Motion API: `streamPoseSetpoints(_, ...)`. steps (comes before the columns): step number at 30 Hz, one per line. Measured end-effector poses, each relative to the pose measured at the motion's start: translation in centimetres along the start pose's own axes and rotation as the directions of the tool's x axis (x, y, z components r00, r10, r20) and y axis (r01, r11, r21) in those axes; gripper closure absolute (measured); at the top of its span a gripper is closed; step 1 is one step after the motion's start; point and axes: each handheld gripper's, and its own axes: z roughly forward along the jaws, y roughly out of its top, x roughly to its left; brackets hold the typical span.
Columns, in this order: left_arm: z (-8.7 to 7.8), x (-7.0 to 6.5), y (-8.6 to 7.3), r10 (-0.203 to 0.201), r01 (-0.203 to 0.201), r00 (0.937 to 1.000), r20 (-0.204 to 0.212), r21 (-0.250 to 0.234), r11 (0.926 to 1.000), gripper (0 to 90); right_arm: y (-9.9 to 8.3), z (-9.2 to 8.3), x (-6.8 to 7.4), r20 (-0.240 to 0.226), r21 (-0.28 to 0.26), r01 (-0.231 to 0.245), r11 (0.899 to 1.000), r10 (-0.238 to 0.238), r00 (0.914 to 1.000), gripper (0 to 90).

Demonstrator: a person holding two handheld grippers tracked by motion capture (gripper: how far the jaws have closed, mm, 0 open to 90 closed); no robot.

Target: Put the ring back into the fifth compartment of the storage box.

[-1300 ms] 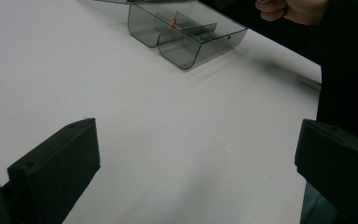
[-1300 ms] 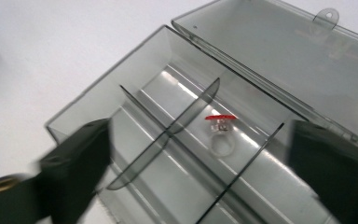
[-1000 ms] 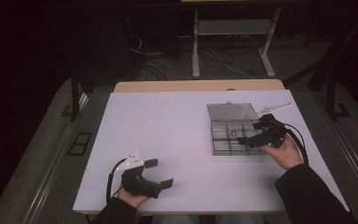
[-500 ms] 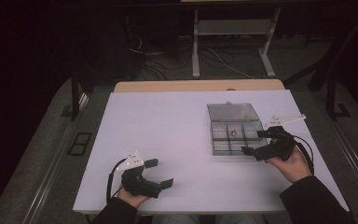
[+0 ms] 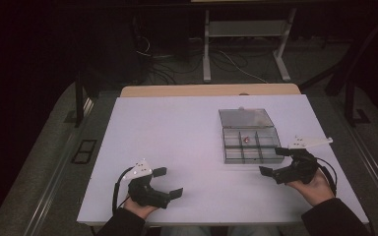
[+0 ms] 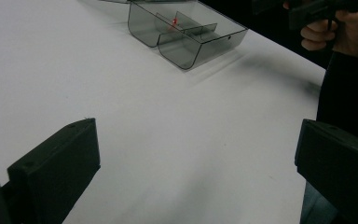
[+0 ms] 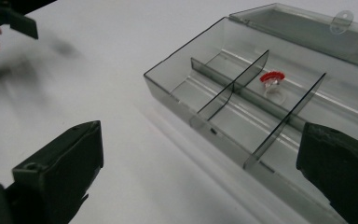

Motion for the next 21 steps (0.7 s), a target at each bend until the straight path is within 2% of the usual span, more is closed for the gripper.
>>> streamPoseSetpoints(14,0.1,0.0,0.0,0.0,0.0,1.0,0.003,0.004,1.0,0.0,-3.7,0.2,1.1,-0.015,-0.008,0.033,0.999,-0.033,0.9993,0.0)
streamPoseSetpoints(21,0.1,0.0,0.0,-0.001,0.001,1.0,0.004,0.007,1.0,0.0,-4.6,0.1,1.4,-0.013,-0.018,0.042,0.999,-0.042,0.999,0.0)
